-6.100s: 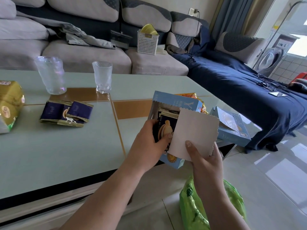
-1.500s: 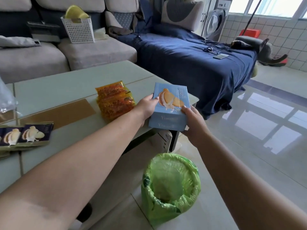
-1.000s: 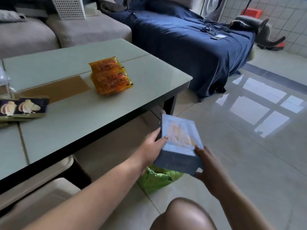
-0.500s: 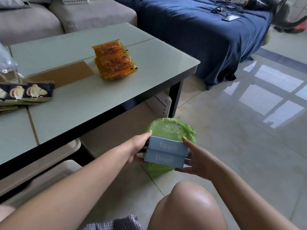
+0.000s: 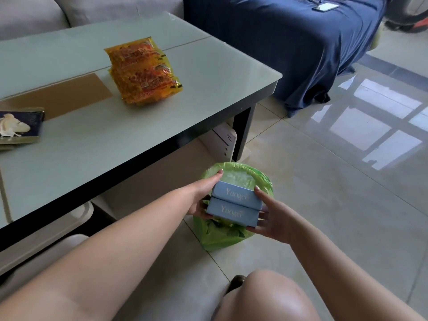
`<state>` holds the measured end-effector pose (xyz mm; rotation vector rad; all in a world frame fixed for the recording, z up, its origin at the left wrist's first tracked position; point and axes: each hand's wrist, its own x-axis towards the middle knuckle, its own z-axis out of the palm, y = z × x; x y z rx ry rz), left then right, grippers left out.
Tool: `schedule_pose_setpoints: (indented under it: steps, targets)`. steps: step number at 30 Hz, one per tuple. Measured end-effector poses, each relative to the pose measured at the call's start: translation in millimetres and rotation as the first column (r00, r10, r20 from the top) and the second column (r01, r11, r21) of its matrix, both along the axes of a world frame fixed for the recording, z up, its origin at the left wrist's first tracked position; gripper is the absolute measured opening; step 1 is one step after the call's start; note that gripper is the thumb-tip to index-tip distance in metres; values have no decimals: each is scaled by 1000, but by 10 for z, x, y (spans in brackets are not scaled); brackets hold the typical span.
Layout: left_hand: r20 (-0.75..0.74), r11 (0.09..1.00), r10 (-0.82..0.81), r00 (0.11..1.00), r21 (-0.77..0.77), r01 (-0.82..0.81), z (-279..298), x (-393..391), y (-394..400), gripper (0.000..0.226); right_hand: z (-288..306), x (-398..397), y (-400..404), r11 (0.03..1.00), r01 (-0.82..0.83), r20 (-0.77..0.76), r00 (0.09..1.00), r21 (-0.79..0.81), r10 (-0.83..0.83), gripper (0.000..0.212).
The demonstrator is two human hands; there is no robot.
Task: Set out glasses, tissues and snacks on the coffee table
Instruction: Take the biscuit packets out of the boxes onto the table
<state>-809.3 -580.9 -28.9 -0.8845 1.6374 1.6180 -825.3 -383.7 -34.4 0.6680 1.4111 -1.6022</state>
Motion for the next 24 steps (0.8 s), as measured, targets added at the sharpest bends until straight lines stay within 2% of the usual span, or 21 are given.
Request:
schedule_pose_setpoints:
  steps: [4, 9, 12, 15, 17, 19, 22, 24]
  targets:
    - [-13, 998, 45, 999, -38, -46, -202, -28, 22, 58, -189, -27, -87, 998, 32, -23, 999, 46, -31, 61]
    - [-35, 994, 2, 999, -112, -6, -362, -49, 51, 58, -312, -36, -150, 990, 29, -91, 996, 139, -16, 37]
    - [-47, 978, -72, 996, -201, 61, -400, -27, 59, 58, -348, -48, -183, 975, -9, -128, 991, 222, 39, 37]
    - [-107, 965, -109, 988, -249, 80, -368, -4, 15, 62, -268, -56, -197, 937, -139, -170, 965, 320, 201, 40]
    - [-193, 959, -106, 975, -279, 49, -260, 34, -41, 57, -190, -57, -178, 848, -219, -260, 889, 482, 378, 47]
    - [-296, 954, -68, 953, -299, -24, -136, 114, -110, 40, -71, -47, -174, 760, -184, -396, 764, 624, 510, 55]
    - [-446, 954, -62, 893, -290, -78, 80, 337, -198, 19, 246, 49, -287, 831, -124, -605, 628, 543, 489, 37]
    - [-512, 966, -56, 857, -245, -83, 275, 538, -263, 15, 483, 146, -429, 876, -136, -690, 566, 462, 452, 24]
